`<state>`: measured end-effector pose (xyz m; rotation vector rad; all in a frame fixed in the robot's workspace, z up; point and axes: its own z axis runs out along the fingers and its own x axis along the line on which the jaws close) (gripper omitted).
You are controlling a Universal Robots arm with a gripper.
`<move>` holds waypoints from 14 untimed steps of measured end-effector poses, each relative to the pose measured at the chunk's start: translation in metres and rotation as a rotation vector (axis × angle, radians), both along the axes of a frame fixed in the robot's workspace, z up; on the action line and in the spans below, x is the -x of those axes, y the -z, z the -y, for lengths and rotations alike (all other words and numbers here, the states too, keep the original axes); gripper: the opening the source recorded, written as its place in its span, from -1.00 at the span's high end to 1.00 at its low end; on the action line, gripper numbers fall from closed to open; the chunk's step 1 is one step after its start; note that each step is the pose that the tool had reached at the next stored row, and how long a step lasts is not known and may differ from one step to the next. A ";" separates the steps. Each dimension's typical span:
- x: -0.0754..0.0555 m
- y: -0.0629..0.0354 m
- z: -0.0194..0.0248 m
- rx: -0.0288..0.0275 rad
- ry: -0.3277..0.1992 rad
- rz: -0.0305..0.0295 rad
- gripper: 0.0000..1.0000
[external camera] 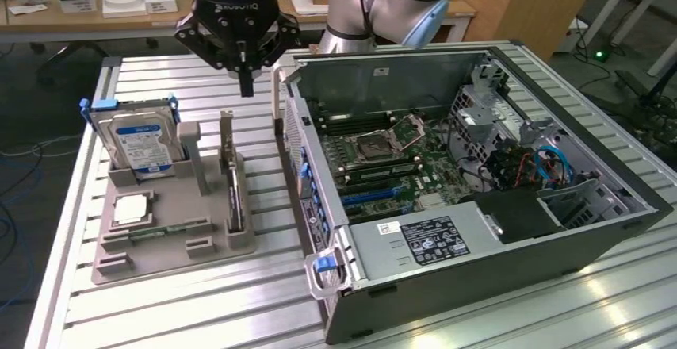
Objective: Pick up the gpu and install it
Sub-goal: 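Reach for the gpu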
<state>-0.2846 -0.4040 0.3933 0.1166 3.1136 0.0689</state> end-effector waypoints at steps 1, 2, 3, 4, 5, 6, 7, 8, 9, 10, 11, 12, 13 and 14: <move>0.001 0.0000 0.0001 0.0000 0.000 -0.0001 0.80; 0.002 0.0000 0.0002 0.0000 0.000 0.0000 0.80; 0.003 0.0000 0.0004 0.0000 0.000 -0.0001 0.80; 0.004 -0.0001 0.0005 0.0000 0.000 -0.0001 0.80; 0.006 0.0000 0.0007 0.0000 0.000 0.0000 0.80; 0.008 0.0000 0.0009 0.0000 0.000 0.0000 0.80; 0.009 0.0000 0.0011 0.0000 0.000 0.0000 0.80; 0.011 0.0000 0.0013 0.0000 0.000 0.0000 0.80; 0.013 0.0000 0.0014 0.0000 0.000 -0.0001 0.80; 0.014 0.0000 0.0016 0.0000 0.000 -0.0001 0.80; 0.016 0.0000 0.0019 0.0000 0.000 -0.0001 0.80; 0.018 0.0000 0.0021 0.0000 0.000 0.0000 0.80; 0.020 0.0000 0.0024 0.0000 0.000 -0.0001 0.80; 0.022 0.0000 0.0027 0.0001 0.000 -0.0001 0.80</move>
